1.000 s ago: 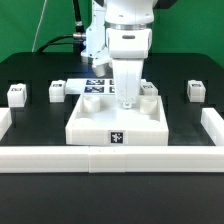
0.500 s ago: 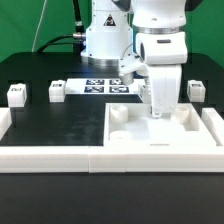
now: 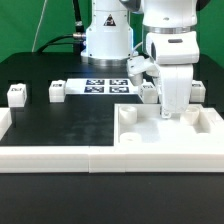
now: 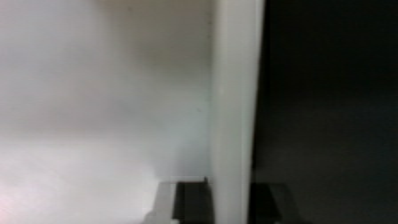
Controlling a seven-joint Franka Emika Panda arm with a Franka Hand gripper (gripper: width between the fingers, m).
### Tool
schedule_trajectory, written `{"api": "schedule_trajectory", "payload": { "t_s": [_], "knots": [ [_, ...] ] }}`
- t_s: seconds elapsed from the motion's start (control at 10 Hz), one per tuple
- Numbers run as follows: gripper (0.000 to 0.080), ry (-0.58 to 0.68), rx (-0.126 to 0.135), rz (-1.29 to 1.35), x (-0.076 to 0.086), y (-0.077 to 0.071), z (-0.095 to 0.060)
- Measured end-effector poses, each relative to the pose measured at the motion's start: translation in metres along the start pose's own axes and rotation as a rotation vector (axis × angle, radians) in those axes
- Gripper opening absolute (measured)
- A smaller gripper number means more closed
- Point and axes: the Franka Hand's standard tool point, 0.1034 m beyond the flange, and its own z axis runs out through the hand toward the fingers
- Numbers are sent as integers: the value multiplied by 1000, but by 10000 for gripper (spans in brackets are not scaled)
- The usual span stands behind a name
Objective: Assemble one leg
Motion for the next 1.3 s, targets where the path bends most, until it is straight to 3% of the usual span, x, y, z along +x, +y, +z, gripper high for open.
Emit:
{"api": "schedule_trajectory", "payload": {
  "t_s": [0.4, 0.5, 0.6, 0.8, 0.9, 1.3],
  "knots": [
    [63, 0, 2, 1, -2, 0, 1],
    [179, 0, 2, 1, -2, 0, 1],
    [179, 0, 2, 1, -3, 0, 1],
    [499, -1, 2, 2, -3, 0, 1],
    [601, -1, 2, 2, -3, 0, 1],
    [647, -1, 2, 2, -3, 0, 1]
  ]
}}
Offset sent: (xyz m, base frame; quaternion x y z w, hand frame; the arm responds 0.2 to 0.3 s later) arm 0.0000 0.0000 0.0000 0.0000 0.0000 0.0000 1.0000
